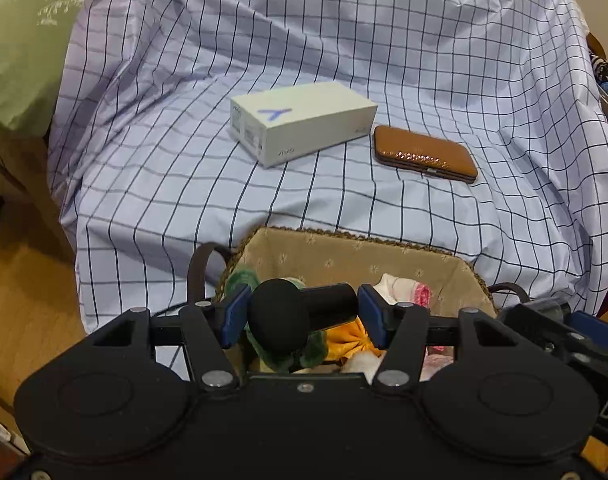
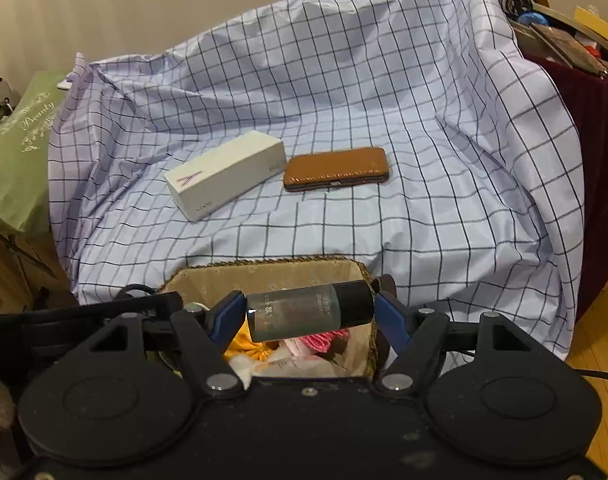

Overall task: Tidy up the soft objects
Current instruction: 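Lower the black object with the left tool into the basket and release, then lower the glass bottle with the right tool into the basket and release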

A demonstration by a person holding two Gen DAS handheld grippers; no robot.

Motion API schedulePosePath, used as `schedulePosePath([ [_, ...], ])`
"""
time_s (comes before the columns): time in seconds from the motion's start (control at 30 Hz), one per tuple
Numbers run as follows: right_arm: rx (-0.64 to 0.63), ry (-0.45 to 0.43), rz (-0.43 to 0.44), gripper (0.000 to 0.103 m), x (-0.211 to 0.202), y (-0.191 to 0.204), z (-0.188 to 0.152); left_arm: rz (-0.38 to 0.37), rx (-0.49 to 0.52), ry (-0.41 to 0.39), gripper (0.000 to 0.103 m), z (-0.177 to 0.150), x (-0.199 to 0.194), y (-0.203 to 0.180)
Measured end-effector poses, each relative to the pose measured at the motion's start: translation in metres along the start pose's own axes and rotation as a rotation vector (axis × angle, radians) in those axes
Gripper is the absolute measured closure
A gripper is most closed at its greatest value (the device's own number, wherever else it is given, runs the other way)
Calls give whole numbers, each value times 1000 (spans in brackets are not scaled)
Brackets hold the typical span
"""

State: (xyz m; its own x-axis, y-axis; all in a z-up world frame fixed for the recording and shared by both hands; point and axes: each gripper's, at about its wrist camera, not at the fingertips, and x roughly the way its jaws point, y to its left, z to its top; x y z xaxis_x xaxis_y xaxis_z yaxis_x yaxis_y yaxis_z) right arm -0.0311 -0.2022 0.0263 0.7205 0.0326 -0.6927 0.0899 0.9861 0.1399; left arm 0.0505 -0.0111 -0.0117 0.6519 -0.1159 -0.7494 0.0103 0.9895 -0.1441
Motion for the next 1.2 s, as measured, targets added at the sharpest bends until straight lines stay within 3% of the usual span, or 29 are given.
schedulePosePath([
  [0.5, 18, 37, -20, 32, 6, -6, -2, 4, 4, 66, 47, -10, 10, 1],
  [0.53, 19, 38, -20, 32, 6, -6, -2, 8, 2, 66, 45, -10, 10, 1],
  [0.6, 18, 39, -20, 32, 7, -7, -2, 11, -5, 54, 28, -9, 8, 2],
  [0.63, 18, 39, -19, 32, 7, -7, -2, 15, -6, 44, 27, -9, 6, 3],
  [1.2, 5, 41, -35, 32, 10, -7, 2, 82, 23, 10, 26, -17, -5, 10],
])
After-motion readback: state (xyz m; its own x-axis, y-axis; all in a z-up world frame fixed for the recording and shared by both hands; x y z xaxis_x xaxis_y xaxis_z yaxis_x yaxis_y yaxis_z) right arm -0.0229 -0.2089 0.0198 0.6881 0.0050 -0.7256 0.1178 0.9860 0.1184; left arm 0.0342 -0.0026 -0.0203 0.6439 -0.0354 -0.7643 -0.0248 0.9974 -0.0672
